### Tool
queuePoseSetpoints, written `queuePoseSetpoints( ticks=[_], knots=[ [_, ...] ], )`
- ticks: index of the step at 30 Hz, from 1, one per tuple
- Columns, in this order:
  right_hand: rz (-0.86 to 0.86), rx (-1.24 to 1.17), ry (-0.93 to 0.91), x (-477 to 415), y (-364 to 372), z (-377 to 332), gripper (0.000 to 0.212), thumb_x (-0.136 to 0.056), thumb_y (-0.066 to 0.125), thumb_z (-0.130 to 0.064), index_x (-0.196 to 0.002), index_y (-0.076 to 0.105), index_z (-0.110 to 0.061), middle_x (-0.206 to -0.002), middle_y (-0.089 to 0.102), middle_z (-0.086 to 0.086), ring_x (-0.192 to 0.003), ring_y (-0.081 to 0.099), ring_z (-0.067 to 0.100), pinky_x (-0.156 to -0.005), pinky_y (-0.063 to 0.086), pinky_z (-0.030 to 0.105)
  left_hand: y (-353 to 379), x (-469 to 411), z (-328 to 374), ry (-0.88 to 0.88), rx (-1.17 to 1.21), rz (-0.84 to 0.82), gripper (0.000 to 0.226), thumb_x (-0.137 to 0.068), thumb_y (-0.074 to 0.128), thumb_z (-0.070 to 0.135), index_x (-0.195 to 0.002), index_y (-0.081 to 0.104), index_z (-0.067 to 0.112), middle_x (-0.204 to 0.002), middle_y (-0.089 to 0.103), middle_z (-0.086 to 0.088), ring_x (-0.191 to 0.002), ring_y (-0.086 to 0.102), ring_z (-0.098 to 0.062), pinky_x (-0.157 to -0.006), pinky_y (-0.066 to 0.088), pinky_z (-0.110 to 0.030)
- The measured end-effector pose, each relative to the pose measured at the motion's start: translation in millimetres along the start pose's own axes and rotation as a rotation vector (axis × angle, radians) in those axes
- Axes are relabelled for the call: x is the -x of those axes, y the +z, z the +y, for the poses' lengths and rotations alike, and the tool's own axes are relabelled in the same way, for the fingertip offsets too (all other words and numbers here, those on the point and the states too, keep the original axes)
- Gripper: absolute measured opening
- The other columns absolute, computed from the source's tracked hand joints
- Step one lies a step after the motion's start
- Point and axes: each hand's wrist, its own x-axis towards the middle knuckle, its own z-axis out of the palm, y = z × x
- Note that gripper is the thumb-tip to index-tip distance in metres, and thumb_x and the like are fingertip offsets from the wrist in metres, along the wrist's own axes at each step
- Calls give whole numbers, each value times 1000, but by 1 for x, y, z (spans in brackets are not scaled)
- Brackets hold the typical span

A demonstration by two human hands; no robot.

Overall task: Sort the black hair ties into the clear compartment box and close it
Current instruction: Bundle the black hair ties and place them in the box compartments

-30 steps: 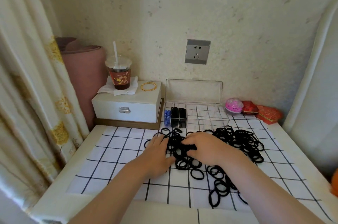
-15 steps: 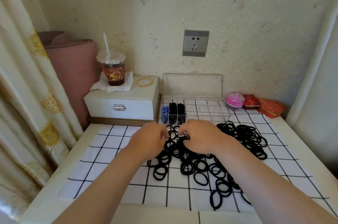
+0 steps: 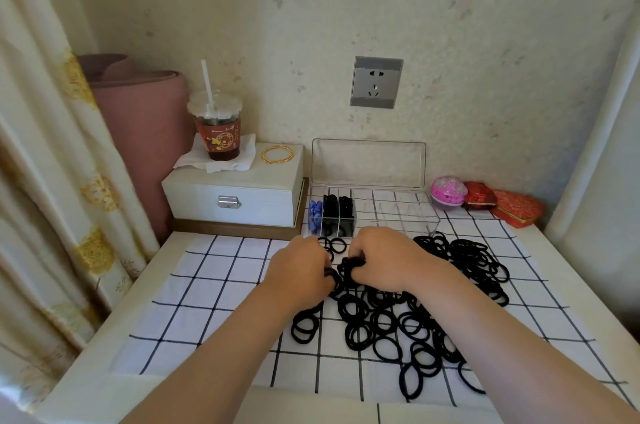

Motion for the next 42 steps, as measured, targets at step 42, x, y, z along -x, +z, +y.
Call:
queuePoseSetpoints(
  ticks=[42],
  knots=[
    [72, -663, 134, 8, -21, -13, 17, -89, 68, -29, -96, 70, -14, -64, 71, 4, -42, 61, 3, -44, 46, 18, -30, -9, -8, -219, 1376, -302, 28, -95, 63, 13, -122, 69, 8, -116, 71, -14, -99, 68, -21, -90, 57, -32]
  ],
)
